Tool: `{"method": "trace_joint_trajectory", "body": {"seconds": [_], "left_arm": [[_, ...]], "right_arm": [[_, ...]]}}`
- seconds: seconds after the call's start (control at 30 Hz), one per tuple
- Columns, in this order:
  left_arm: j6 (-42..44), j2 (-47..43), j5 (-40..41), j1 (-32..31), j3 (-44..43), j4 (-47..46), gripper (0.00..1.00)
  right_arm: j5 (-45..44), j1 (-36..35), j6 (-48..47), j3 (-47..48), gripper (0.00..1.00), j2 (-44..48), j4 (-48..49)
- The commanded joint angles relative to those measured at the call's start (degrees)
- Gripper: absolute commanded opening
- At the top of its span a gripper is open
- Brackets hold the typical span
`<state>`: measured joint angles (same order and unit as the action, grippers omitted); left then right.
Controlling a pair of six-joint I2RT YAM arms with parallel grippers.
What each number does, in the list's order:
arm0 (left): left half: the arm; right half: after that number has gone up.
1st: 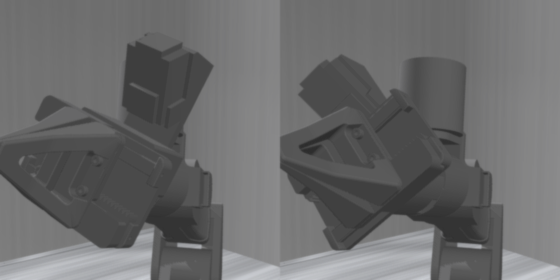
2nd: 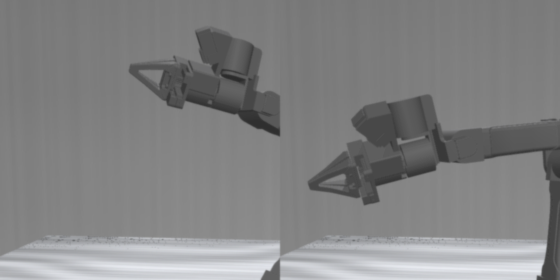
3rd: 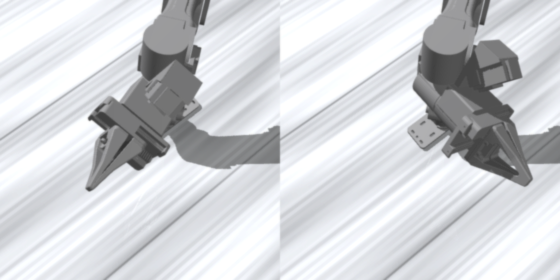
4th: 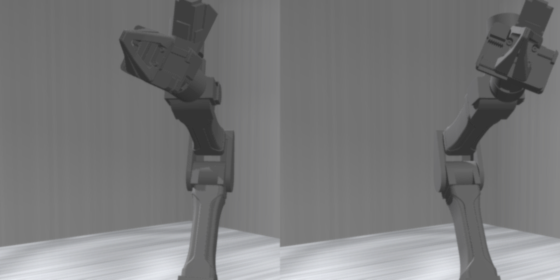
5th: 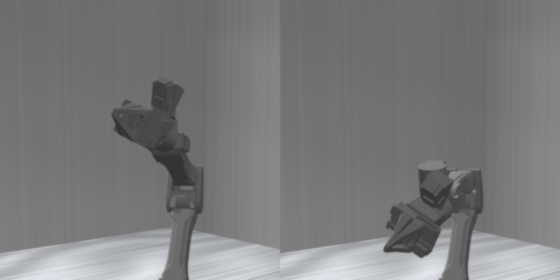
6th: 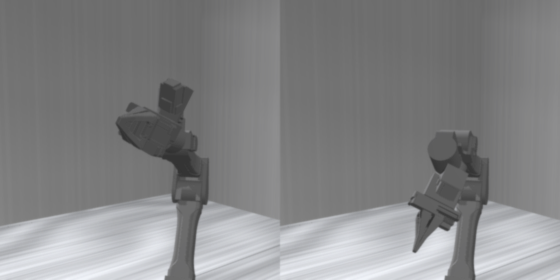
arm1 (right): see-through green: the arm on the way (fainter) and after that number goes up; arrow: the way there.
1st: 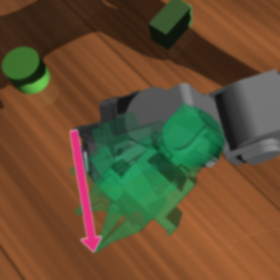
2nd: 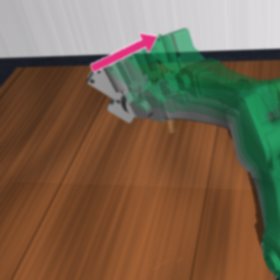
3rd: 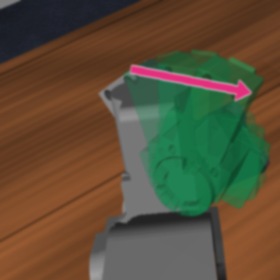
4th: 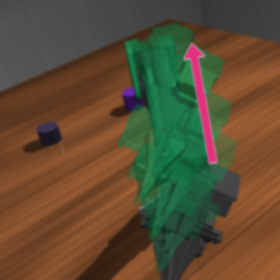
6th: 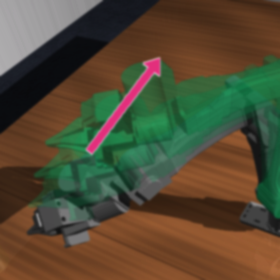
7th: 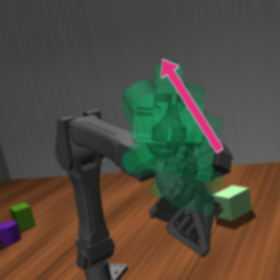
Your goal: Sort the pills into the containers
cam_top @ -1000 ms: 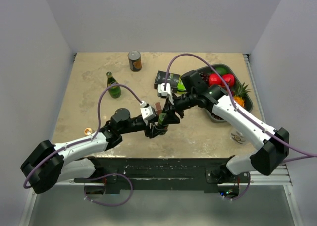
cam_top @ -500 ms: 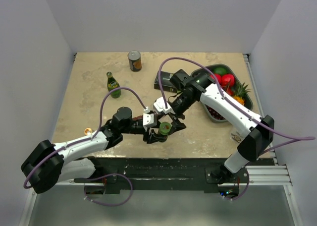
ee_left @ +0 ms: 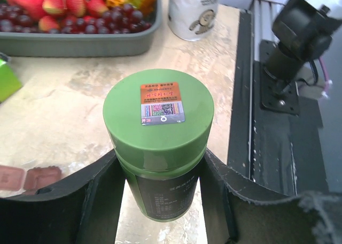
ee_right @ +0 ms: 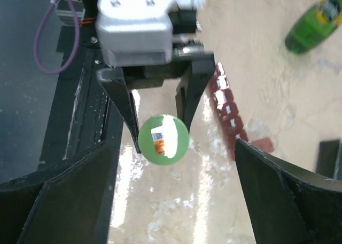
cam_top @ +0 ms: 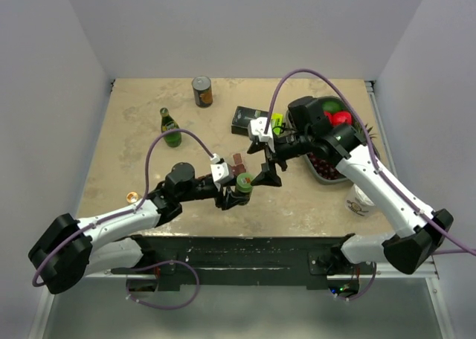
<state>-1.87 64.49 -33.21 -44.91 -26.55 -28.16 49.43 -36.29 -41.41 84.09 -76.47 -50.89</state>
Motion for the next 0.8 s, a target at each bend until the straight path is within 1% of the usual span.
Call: {"method": "trace_joint_trajectory", "body": {"seconds": [0.0, 0.03, 0.07, 0.2, 0.37, 0.63, 0.73, 0.77], "left_arm": [[-4.72, -2.26, 6.31, -0.18, 0.53, -8.57, 0.00], [-4.90, -2.18, 6.75, -0.18, 0.36, -8.75, 0.00], [-5.16, -2.09, 6.84, -0.18, 0.35, -8.75, 0.00], [-5.69, -1.21, 7.63, -0.18, -0.52, -8.49, 0.00], [-6.30, -0.86, 8.95, -0.09, -0.88, -7.70, 0.00], [-6.66, -0.94, 10.18, -0.18, -0.88, -7.35, 0.00], [-6.83, -1.03, 10.18, -0.09, -0.96, -7.43, 0.00], [-6.75, -1.21, 10.27, -0.09, -0.88, -7.26, 0.00]], "right_arm": [[-8.01, 0.35, 21.53, -7.44, 0.99, 1.85, 14.32], [-8.90, 0.43, 22.94, -8.24, 0.99, 1.93, 16.51], [-9.87, 0.35, 26.34, -8.85, 0.99, 1.94, 17.57], [-13.30, -0.53, 30.07, -9.91, 0.99, 0.97, 20.57], [-13.31, -3.25, 30.51, -10.71, 0.99, -0.26, 21.36], [-15.67, -5.19, 29.63, -11.05, 0.97, -1.49, 21.19], [-17.26, -6.07, 29.28, -11.15, 0.93, -2.19, 21.27], [-17.61, -6.42, 29.11, -11.15, 0.91, -2.46, 21.19]]}}
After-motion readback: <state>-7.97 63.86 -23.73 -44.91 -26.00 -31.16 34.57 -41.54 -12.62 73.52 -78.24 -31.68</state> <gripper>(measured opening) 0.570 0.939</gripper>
